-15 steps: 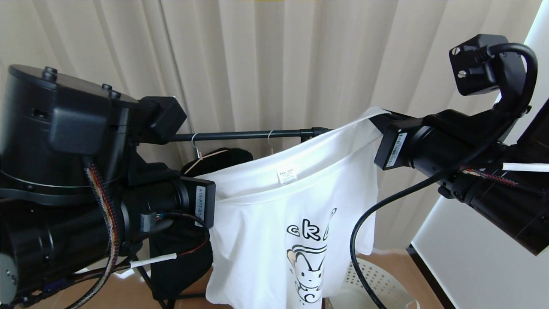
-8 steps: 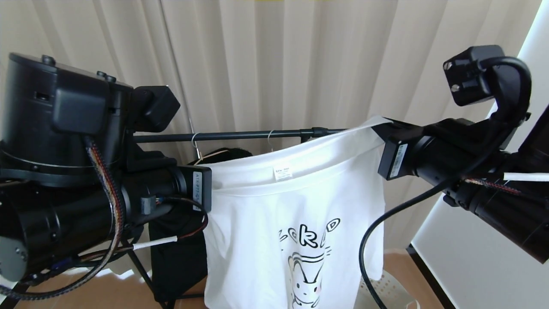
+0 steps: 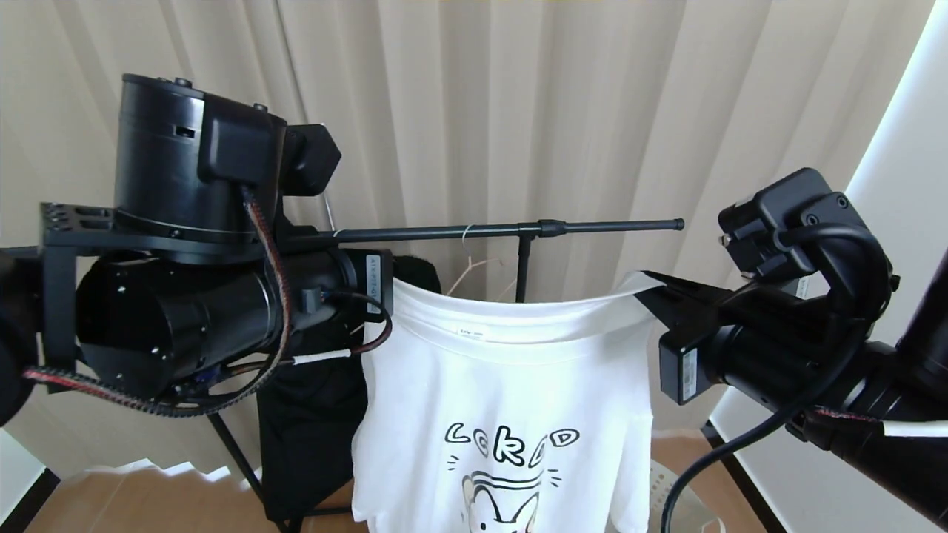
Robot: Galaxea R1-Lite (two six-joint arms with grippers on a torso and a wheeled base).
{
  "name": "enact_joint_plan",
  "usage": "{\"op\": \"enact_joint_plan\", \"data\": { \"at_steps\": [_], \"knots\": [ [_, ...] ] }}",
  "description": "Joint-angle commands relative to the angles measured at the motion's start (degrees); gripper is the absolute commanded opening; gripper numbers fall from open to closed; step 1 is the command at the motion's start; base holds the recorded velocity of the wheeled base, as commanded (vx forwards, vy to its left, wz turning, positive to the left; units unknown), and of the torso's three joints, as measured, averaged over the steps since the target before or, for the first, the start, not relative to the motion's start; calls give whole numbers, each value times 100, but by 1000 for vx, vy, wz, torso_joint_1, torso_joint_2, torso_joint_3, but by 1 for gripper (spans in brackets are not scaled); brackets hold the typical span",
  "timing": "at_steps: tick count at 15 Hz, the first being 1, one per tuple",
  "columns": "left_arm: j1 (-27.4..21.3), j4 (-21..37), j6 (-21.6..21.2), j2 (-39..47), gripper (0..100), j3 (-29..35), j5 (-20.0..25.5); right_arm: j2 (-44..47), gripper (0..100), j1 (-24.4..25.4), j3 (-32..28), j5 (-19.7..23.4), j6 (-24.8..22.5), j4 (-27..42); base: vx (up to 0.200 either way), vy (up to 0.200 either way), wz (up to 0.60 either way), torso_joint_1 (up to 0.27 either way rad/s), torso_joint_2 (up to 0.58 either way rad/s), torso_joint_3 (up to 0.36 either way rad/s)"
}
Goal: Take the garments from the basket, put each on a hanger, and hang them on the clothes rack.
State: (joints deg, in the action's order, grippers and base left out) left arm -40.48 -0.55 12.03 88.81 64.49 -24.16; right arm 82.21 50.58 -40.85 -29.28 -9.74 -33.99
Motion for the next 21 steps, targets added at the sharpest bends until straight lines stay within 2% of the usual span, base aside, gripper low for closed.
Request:
{"op": "enact_joint_plan", "data": {
  "at_steps": [1,7,12,13,14,16,19,21],
  "knots": [
    [58,2,-25,374,0,336,26,-39,0,207,112,10,-37,-11,0,0,0,0,0,0],
    [49,-7,10,1191,0,1453,509,93,0,1218,420,45,-81,-38,0,0,0,0,0,0],
    [32,37,1,1701,0,2331,597,524,0,1437,473,81,-28,-117,0,0,0,0,0,0],
    [23,37,1,1780,0,2437,597,629,0,1516,446,89,51,-152,0,0,0,0,0,0],
    [6,37,1,1842,0,2542,597,893,0,1587,359,54,368,-381,0,0,0,0,0,0],
    [6,46,1,1851,0,2639,606,1201,0,1718,165,45,702,-715,0,0,0,0,0,0],
    [-21,46,18,1859,0,2604,694,1253,0,1798,-55,63,1238,-1207,0,0,0,0,0,0],
    [-12,55,27,1868,0,2586,694,1227,0,1798,-63,72,1246,-1488,0,0,0,0,0,0]
  ]
}}
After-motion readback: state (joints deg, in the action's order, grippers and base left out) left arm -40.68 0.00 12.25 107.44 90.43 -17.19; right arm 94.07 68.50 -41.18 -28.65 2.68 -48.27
